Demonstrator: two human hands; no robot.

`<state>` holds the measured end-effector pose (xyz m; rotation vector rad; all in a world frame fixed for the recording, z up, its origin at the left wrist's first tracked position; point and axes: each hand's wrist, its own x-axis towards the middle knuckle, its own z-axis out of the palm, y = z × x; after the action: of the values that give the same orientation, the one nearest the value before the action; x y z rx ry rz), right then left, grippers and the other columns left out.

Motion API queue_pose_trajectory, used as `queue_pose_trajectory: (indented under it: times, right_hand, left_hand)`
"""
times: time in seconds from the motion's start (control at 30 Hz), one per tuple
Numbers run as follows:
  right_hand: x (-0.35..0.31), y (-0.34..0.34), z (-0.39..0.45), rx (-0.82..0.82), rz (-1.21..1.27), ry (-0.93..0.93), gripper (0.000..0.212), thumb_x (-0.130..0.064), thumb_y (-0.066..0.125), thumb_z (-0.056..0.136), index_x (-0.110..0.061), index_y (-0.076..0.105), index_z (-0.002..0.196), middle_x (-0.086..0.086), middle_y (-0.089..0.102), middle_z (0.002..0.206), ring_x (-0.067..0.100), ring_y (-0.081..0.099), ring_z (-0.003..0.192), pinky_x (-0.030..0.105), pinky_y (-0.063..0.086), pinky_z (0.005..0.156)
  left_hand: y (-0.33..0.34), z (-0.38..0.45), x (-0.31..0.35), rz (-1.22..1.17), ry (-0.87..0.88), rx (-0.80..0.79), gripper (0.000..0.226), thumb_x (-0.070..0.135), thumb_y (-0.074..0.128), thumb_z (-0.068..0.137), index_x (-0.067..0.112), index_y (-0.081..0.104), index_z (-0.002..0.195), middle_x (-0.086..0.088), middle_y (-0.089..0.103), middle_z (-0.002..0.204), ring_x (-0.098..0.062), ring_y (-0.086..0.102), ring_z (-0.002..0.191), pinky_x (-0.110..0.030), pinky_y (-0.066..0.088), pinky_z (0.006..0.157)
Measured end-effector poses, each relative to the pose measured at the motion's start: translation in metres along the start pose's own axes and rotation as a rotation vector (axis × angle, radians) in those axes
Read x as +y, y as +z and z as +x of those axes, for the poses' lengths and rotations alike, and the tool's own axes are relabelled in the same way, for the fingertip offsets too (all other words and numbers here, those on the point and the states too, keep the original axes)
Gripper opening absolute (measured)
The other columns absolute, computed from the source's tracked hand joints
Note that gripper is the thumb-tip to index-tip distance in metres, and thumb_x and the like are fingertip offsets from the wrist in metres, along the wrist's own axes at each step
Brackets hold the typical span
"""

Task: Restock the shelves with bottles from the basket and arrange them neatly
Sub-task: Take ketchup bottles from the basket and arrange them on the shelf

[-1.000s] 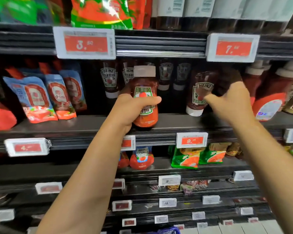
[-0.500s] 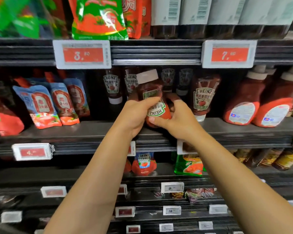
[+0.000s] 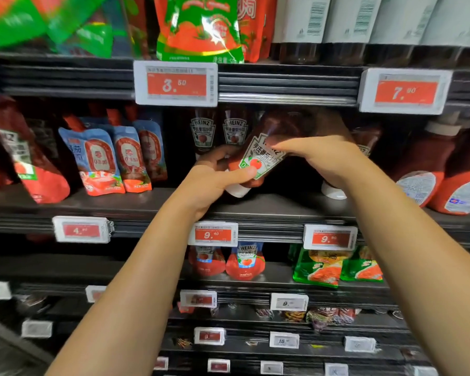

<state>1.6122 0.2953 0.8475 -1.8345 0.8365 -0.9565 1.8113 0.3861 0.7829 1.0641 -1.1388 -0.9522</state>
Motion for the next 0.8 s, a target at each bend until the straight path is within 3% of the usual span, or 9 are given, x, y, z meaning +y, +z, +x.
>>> queue_pose_trajectory:
  times: [0.07, 0.1, 0.17, 0.3, 0.47, 0.57, 0.7, 0.8]
  right_hand:
    - [0.002, 0.007, 0.005, 0.083, -0.062, 0.083, 0.061, -0.056, 0.082, 0.052, -0.024, 0.076, 0.104, -0.012, 0.074, 0.099, -0.002, 0.07, 0.085, 0.017, 0.055, 0.075]
    - [0.002, 0.01, 0.006, 0.102, -0.07, 0.113, 0.059, -0.053, 0.083, 0.062, -0.021, 0.075, 0.111, -0.009, 0.073, 0.105, 0.003, 0.071, 0.09, 0.019, 0.055, 0.076]
    - [0.0, 0.017, 0.008, 0.117, 0.009, -0.008, 0.058, -0.039, 0.092, 0.067, -0.017, 0.073, 0.117, 0.001, 0.074, 0.116, 0.019, 0.071, 0.107, 0.036, 0.058, 0.091]
    - [-0.001, 0.024, 0.005, 0.124, 0.076, -0.176, 0.061, -0.015, 0.095, 0.066, -0.009, 0.069, 0.12, 0.005, 0.076, 0.114, 0.019, 0.072, 0.109, 0.046, 0.057, 0.098]
    - [0.005, 0.027, 0.01, 0.114, 0.016, -0.162, 0.064, -0.027, 0.097, 0.055, -0.03, 0.067, 0.111, -0.001, 0.076, 0.112, 0.013, 0.072, 0.106, 0.043, 0.059, 0.094]
    - [0.009, 0.03, 0.006, 0.125, -0.023, -0.169, 0.065, -0.029, 0.096, 0.059, -0.033, 0.065, 0.116, -0.006, 0.074, 0.115, 0.007, 0.071, 0.106, 0.038, 0.059, 0.094]
    - [0.027, 0.033, -0.007, 0.114, -0.076, -0.112, 0.073, -0.032, 0.095, 0.066, -0.024, 0.061, 0.13, -0.007, 0.074, 0.115, 0.005, 0.071, 0.102, 0.028, 0.06, 0.086]
    - [0.041, 0.038, -0.016, 0.096, -0.102, -0.068, 0.06, -0.035, 0.092, 0.071, -0.023, 0.065, 0.123, -0.013, 0.074, 0.103, -0.008, 0.069, 0.089, 0.008, 0.052, 0.073]
  left_hand:
    - [0.001, 0.002, -0.002, 0.042, -0.01, -0.052, 0.046, 0.019, 0.082, 0.08, 0.015, 0.064, 0.123, -0.009, 0.075, 0.116, -0.032, 0.073, 0.105, -0.035, 0.057, 0.094]
    - [0.001, 0.003, -0.002, 0.074, -0.02, -0.069, 0.042, 0.02, 0.081, 0.083, 0.019, 0.066, 0.121, -0.005, 0.076, 0.115, -0.027, 0.073, 0.105, -0.03, 0.057, 0.092]
    - [0.001, 0.005, -0.002, 0.176, -0.037, -0.076, 0.04, 0.026, 0.081, 0.084, 0.027, 0.067, 0.121, 0.004, 0.076, 0.115, -0.015, 0.072, 0.108, -0.031, 0.055, 0.096]
    - [0.003, 0.008, -0.005, 0.275, -0.044, -0.081, 0.039, 0.025, 0.082, 0.084, 0.028, 0.068, 0.12, 0.011, 0.076, 0.113, -0.007, 0.071, 0.107, -0.025, 0.055, 0.094]
    - [0.003, 0.011, -0.011, 0.336, -0.016, -0.049, 0.041, 0.025, 0.083, 0.083, 0.025, 0.07, 0.121, 0.01, 0.076, 0.113, -0.009, 0.07, 0.109, -0.036, 0.051, 0.104]
    - [0.003, 0.011, -0.012, 0.338, -0.007, -0.046, 0.042, 0.022, 0.083, 0.082, 0.024, 0.069, 0.122, 0.008, 0.076, 0.115, -0.011, 0.07, 0.11, -0.038, 0.051, 0.105]
    - [0.003, 0.009, -0.011, 0.337, 0.004, -0.055, 0.045, 0.019, 0.082, 0.084, 0.023, 0.067, 0.126, 0.009, 0.075, 0.115, -0.008, 0.07, 0.109, -0.026, 0.053, 0.098]
    - [0.004, 0.008, -0.008, 0.442, -0.007, -0.043, 0.044, 0.029, 0.084, 0.081, 0.029, 0.069, 0.123, 0.013, 0.075, 0.111, -0.003, 0.069, 0.105, -0.022, 0.052, 0.093]
